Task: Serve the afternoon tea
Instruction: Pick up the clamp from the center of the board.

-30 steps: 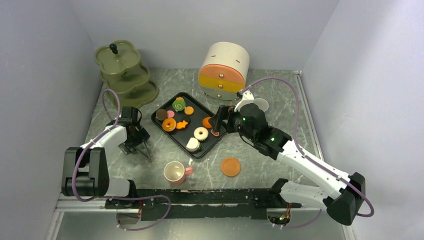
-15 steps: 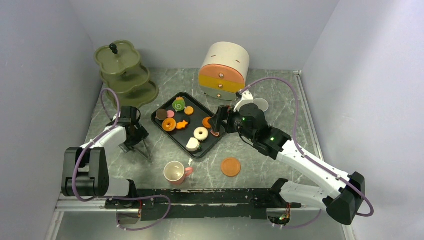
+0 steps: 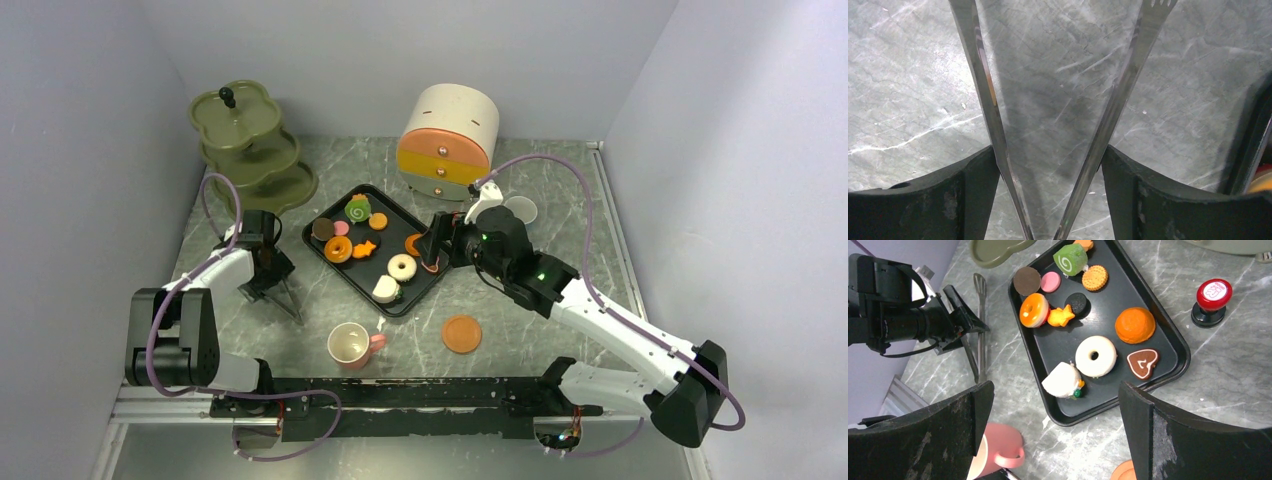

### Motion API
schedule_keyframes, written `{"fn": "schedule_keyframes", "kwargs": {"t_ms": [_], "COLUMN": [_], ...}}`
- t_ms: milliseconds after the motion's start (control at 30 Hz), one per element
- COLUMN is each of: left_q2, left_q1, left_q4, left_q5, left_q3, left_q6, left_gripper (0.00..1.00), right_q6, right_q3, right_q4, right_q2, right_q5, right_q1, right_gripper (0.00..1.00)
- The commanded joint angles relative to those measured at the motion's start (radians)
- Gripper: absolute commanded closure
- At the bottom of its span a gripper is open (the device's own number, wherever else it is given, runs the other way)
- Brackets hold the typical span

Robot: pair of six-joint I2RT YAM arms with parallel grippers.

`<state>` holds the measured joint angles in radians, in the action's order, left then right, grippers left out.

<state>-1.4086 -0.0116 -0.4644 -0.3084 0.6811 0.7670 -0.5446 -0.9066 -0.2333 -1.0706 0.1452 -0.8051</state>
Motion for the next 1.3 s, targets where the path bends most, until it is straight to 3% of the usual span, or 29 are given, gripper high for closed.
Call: {"fn": "schedule_keyframes", "kwargs": {"t_ms": [0,367,1267], "left_q2": [-0.031,0.026,0.005], "left_q1": [0.009,0.02,0.045], "left_q4": [0.026,0.057,0.067], "left_q5": [0.024,0.007,-0.011], "left_q3": [-0.025,-0.053,-0.034], "left_q6": [0.03,0.047,0.104], "left_gripper": [0.25,0.32,0.12], "right_q6": [-0.015,-0.037,-0.035], "right_q3": [0.008,0.008,0.022], "right_q4": [0.024,0.036,0.054], "right_q2": [0.003,0.009,0.08], "right_q5": [-0.026,-0.021,-0.03], "right_q1": [0.006,0.006,0.005], "right_gripper": [0.01,0.02,0.02]}}
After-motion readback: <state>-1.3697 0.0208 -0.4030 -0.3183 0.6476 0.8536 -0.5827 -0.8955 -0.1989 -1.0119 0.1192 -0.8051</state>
